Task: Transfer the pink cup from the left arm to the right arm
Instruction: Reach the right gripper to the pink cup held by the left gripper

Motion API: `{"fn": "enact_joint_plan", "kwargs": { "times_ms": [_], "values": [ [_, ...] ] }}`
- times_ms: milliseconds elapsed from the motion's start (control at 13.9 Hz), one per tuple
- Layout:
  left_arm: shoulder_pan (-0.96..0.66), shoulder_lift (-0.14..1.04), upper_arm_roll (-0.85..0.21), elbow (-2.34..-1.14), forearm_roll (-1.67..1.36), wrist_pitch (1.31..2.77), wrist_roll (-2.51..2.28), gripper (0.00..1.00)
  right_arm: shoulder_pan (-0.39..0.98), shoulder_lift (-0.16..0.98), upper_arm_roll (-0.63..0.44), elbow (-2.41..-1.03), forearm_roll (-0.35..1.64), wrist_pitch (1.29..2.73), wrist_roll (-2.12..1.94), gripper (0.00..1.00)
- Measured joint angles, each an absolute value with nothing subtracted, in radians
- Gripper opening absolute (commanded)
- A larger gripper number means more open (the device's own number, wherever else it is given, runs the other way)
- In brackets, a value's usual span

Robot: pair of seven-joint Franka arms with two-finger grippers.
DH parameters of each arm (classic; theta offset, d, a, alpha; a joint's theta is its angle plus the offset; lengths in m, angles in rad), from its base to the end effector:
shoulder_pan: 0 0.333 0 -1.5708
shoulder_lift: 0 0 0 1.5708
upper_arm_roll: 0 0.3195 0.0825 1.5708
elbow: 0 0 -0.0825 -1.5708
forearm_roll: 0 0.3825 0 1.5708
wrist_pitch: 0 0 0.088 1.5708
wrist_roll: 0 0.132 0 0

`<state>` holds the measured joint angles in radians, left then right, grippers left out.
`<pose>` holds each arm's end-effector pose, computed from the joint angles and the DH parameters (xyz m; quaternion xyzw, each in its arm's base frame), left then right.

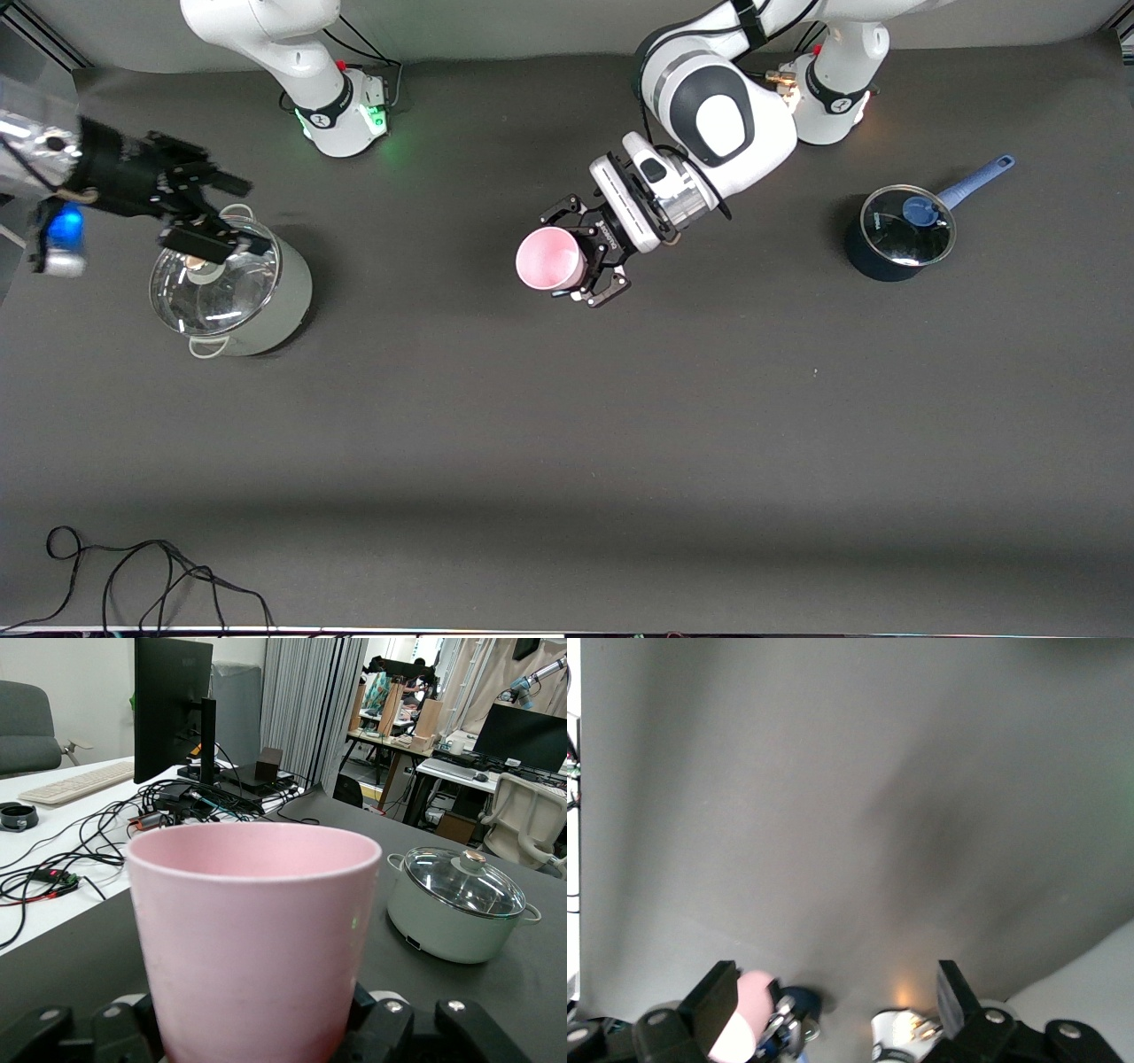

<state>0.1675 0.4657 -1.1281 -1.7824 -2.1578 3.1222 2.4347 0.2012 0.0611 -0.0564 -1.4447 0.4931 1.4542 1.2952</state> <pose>0.4742 -0.4338 0.4091 0.7377 -0.3686 0.4525 0.3394 0.5425 0.1478 0.6343 -0.8258 0.5090 0.1780 0.1650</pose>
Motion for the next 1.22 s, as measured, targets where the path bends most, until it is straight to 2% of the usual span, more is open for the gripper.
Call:
{"fn": "enact_joint_plan", "kwargs": {
  "times_ms": [287, 574, 1004, 1219],
  "values": [
    [0.167, 0.466, -1.127, -1.782, -2.158, 3.122, 2.435, 0.45, 0.359, 0.161, -0.054, -1.333, 0.495, 1.546, 1.531, 0.99],
    [0.167, 0.467, -1.127, -1.782, -2.158, 3.122, 2.434, 0.45, 0.465, 0.264, -0.054, -1.254, 0.488, 1.630, 1.582, 0.99],
    [0.167, 0.469, -1.126, -1.782, -2.158, 3.123, 2.434, 0.45, 0.661, 0.407, -0.054, -1.237, 0.387, 1.791, 1.627, 0.99],
    [0.168, 0.472, -1.118, -1.783, -2.159, 3.135, 2.431, 0.46, 0.672, 0.448, -0.056, -1.229, 0.386, 1.808, 1.630, 0.99]
  ]
}}
